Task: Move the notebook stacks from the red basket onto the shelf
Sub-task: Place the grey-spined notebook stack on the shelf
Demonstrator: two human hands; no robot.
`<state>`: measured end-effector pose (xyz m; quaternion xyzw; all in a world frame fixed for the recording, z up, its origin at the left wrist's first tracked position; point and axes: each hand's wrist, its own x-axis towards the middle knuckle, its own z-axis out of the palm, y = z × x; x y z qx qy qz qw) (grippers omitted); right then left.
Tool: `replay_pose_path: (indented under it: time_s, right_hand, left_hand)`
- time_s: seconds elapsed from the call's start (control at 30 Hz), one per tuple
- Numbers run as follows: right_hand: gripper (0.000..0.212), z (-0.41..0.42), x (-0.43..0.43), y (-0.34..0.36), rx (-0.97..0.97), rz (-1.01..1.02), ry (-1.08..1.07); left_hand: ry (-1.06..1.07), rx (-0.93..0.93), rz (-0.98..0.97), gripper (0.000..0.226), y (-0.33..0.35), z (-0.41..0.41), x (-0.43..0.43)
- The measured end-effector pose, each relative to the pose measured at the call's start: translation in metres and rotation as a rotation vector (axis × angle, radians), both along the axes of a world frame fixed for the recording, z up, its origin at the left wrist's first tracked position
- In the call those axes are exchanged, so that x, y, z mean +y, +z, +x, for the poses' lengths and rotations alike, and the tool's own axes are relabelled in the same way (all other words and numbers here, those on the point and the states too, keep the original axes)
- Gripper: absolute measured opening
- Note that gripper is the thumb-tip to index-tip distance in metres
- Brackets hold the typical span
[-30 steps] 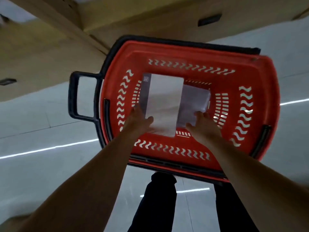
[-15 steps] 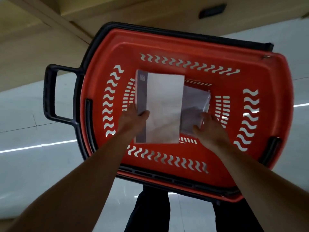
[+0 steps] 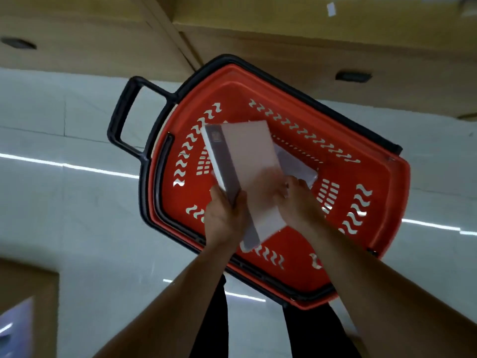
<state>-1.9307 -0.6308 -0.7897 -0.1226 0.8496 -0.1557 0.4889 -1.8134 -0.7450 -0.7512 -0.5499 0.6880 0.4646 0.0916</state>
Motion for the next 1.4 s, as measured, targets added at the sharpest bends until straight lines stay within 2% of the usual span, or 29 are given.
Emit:
replay_pose_path:
  time_s: [0.13, 0.27, 0.37, 0.53, 0.6, 0.7, 0.8, 0.9, 0.97, 1.1, 1.23, 1.3, 1.4]
  right_hand:
    - [0.043, -0.024, 0.016, 0.011, 0.039, 0.062, 0.161]
    - [0.048, -0.049, 0.03, 0.02, 0.056, 0.147, 0.301]
    - [0.048, -0.063, 0.026, 0.032, 0.077, 0.174, 0.295]
    - [0.048, -0.067, -0.004, 0.038, 0.089, 0.067, 0.317]
    - [0.051, -0.066, -0.015, 0.02, 0.089, 0.048, 0.374]
    - [0.06, -0.06, -0.025, -0.02, 0.095, 0.1, 0.523]
    - [0.067, -0.06, -0.031, -0.058, 0.114, 0.111, 0.604]
    - [0.076, -0.074, -0.033, -0.093, 0.187, 0.099, 0.616]
    - [0.083, -0.082, -0.034, -0.111, 0.123, 0.111, 0.611]
    - [0.093, -0.086, -0.03, -0.131, -0.011, 0.06, 0.513]
    - [0.073, -0.088, -0.024, -0.131, 0.007, -0.005, 0.422]
    - [0.073, -0.089, -0.018, -0.131, 0.006, -0.034, 0.429]
    - [0.087, -0.089, -0.017, -0.137, -0.055, -0.059, 0.389]
  left_hand:
    - [0.226, -0.063, 0.064, 0.022, -0.001, -0.019, 0.019]
    - [0.318, -0.058, 0.143, 0.018, -0.005, -0.037, 0.03]
    - [0.367, -0.012, 0.182, 0.019, -0.003, -0.039, 0.031]
    - [0.535, 0.115, 0.332, 0.032, -0.003, -0.025, 0.024]
    - [0.613, 0.072, 0.419, 0.037, -0.022, -0.025, 0.025]
    - [0.647, -0.151, 0.492, 0.033, -0.067, -0.028, 0.032]
    - [0.785, -0.295, 0.437, 0.029, -0.106, -0.025, 0.05]
    - [0.94, -0.188, 0.373, 0.037, -0.131, -0.03, 0.071]
    - [0.991, -0.11, 0.319, 0.045, -0.137, -0.035, 0.079]
    - [0.933, -0.089, 0.243, 0.05, -0.148, -0.036, 0.088]
    - [0.743, -0.108, 0.181, 0.054, -0.15, -0.035, 0.095]
    - [0.798, -0.081, 0.194, 0.058, -0.151, -0.037, 0.093]
    - [0.96, -0.045, 0.223, 0.06, -0.152, -0.049, 0.09]
